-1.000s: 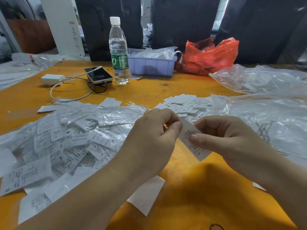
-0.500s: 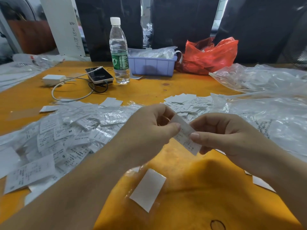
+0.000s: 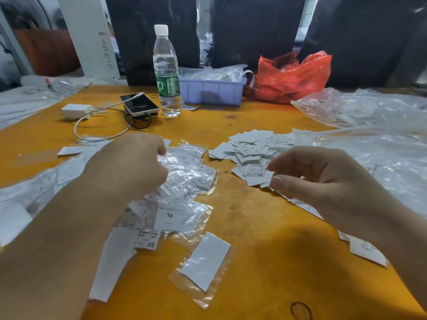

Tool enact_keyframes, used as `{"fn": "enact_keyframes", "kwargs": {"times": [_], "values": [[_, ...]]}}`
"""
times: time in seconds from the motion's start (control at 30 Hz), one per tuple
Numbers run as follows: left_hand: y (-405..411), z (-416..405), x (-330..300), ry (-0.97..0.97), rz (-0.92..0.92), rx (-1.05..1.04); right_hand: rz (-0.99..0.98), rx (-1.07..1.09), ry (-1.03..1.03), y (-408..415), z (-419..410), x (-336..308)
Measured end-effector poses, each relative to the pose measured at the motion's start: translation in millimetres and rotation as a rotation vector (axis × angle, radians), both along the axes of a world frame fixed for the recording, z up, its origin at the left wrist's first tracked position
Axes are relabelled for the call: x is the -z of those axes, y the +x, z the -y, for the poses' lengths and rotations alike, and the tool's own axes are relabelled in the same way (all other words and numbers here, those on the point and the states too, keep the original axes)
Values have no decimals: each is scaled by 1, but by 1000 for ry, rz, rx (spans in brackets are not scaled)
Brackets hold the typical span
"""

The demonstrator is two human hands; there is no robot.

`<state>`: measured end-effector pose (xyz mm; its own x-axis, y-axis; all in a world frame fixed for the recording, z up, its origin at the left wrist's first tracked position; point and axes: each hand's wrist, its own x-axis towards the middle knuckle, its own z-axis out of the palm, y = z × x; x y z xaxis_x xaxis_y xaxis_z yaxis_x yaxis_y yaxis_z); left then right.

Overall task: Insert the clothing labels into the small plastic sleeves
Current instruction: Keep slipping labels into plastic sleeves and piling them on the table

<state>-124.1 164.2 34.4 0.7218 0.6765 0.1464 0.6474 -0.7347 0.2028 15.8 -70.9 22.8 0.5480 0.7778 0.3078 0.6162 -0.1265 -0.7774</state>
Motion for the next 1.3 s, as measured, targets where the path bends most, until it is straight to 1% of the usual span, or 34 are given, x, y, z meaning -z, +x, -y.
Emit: {"fn": "enact_keyframes", "kwargs": {"times": [0.07,0.13,0.17,0.27,0.33,0.43,0.57,0.6,0.67,0.77,0.83,0.9,1.0,1.07,1.13,1.23,1.27,1.3], "values": [[2,0,3,89,74,3,11,-9,4,0,0,-1],[6,12,5,94,165,85,15,-14,14,0,0,0],[8,21,8,75,177,159,17,-14,20,0,1,0],[14,54,19,15,106,439,76,8,35,0,1,0],[16,70,25,-1,60,576,171,60,56,0,3,-3],[20,81,31,8,56,675,361,195,68,9,8,-11],[24,86,37,-9,57,756,468,367,-37,19,10,-12],[24,87,39,-4,54,770,466,386,-63,19,9,-10],[25,89,41,12,52,784,386,387,-143,20,8,-7],[26,90,42,29,51,787,241,336,-286,21,5,-1],[27,89,43,18,42,787,195,288,-348,18,2,2],[26,87,42,-3,21,781,189,257,-377,17,0,4],[25,82,38,-62,1,767,169,257,-351,18,1,1],[23,75,33,-115,54,731,166,238,-322,18,2,0],[22,68,26,-152,176,696,160,205,-291,16,2,1],[28,64,16,-96,422,653,180,169,-301,14,2,1],[31,64,13,-73,458,622,203,162,-307,14,1,0],[35,66,12,-52,455,595,237,159,-309,14,1,-2]]}}
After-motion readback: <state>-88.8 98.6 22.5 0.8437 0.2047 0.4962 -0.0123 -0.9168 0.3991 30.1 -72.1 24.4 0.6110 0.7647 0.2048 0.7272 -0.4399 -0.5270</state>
